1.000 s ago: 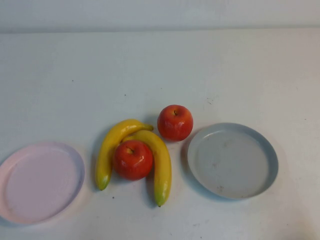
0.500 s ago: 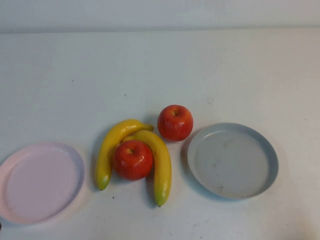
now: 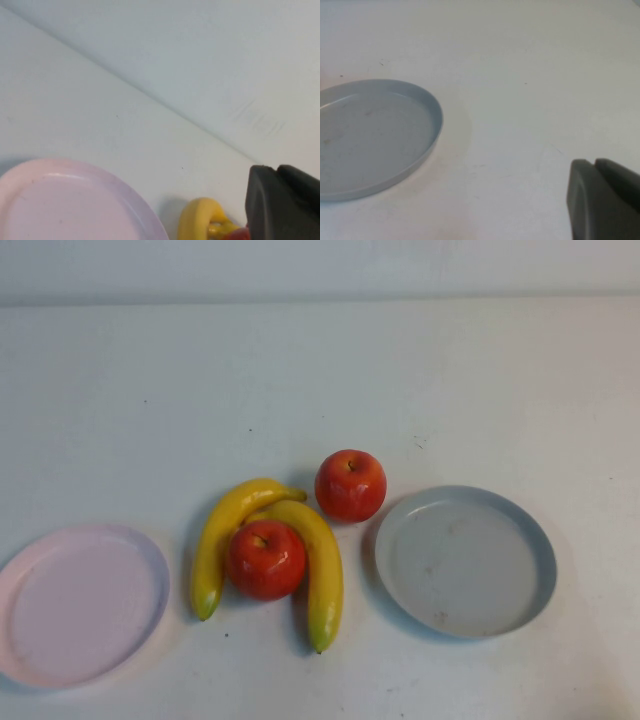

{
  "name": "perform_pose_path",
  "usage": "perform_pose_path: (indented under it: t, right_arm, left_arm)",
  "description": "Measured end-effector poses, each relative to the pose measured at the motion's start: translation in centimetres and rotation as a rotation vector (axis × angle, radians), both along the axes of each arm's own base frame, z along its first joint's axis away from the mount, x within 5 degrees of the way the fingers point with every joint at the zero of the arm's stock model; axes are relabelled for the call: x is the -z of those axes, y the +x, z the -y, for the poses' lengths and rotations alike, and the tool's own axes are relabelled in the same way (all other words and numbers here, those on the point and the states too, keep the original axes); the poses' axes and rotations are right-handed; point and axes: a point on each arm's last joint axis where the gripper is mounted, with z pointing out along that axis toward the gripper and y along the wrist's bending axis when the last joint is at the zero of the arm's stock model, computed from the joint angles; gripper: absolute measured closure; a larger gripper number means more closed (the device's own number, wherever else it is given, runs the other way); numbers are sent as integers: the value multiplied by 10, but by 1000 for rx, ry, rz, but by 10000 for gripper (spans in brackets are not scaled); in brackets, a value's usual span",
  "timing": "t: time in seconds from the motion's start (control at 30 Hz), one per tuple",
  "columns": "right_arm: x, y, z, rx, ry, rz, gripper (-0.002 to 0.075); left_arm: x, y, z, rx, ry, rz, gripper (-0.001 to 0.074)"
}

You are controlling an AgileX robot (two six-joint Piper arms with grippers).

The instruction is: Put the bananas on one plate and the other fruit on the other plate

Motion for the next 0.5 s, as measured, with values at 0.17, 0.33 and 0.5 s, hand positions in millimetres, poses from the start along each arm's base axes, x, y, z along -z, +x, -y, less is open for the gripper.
perform_pose_path:
  t: [0.17,0.33,0.5]
  right_arm:
    - [0,0,0,0,0,0,742]
    - [0,0,0,0,0,0,741]
    - [0,0,0,0,0,0,742]
  left_arm:
    - [-17,-3,8,94,-63,-64,740]
    - [-55,0,24,267,39,-272,740]
    - [-87,19,30,391,267,-482,740]
